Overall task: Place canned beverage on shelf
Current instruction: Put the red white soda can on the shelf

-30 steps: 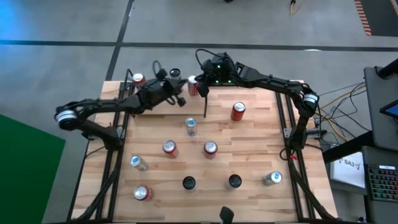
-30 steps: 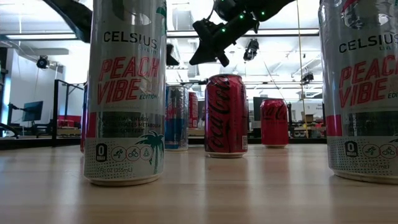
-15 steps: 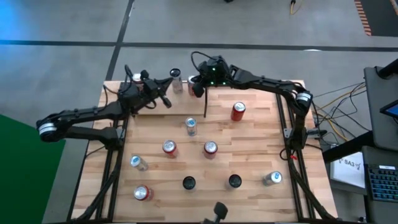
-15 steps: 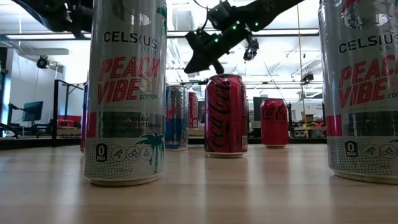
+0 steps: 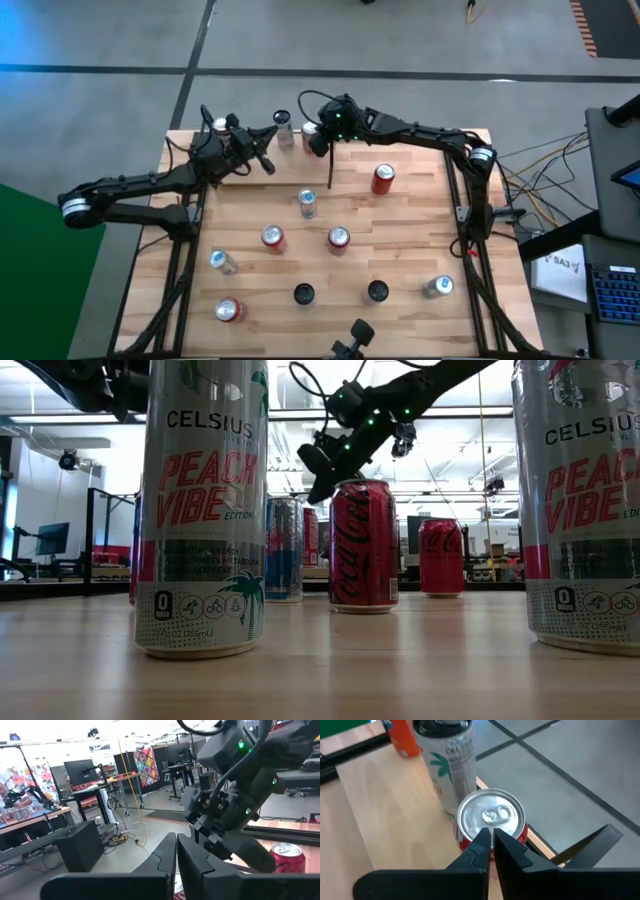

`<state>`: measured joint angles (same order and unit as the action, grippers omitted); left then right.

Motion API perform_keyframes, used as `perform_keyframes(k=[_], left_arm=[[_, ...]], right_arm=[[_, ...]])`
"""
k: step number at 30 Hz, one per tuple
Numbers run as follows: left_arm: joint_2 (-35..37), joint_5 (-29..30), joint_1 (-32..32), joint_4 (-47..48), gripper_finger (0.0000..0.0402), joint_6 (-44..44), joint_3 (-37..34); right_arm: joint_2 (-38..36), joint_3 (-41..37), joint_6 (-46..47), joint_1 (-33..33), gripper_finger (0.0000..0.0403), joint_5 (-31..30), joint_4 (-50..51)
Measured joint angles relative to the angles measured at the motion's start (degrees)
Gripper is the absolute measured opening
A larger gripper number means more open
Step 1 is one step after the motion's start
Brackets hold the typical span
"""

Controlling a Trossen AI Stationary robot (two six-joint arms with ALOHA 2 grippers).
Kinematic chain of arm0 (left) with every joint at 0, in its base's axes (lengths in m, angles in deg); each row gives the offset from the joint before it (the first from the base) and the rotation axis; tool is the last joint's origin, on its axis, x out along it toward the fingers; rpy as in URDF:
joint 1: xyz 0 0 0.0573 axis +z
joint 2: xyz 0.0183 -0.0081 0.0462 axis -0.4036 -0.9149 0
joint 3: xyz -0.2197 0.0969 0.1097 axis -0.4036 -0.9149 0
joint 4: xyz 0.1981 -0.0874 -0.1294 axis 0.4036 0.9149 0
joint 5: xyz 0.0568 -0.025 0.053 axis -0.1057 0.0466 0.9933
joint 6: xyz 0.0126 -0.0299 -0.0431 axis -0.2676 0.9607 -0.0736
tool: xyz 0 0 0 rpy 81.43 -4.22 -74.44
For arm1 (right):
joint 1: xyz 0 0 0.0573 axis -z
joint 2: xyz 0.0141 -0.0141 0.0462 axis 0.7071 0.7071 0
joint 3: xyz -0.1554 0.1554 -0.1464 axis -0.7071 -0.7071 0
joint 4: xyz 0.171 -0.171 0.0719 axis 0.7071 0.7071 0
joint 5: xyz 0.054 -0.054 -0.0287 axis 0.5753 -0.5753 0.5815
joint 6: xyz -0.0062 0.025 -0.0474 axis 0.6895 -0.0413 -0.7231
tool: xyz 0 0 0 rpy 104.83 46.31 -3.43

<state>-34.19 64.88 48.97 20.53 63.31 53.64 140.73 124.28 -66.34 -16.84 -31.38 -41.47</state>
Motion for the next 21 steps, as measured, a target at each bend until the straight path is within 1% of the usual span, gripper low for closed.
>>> perform_keyframes(k=[9,15,18,21], left_arm=[[-3.1,0.0,0.0,0.9,0.0000,-0.1,0.0],[-10.6,-3.0,0.0,0.5,0.0000,1.6,1.0],[-15.1,-3.1,0.0,0.7,0.0000,2.0,3.6],[-19.7,-3.1,0.0,3.7,0.0000,2.0,7.7]], right_arm=[[-0.4,0.0,-0.5,0.1,0.0012,-0.1,1.1],[-4.3,0.1,-1.6,0.2,0.0012,-0.5,0.8],[-5.8,0.1,-2.4,0.3,0.0012,-0.6,1.2],[-7.3,0.1,-2.9,0.2,0.0012,-0.5,1.4]])
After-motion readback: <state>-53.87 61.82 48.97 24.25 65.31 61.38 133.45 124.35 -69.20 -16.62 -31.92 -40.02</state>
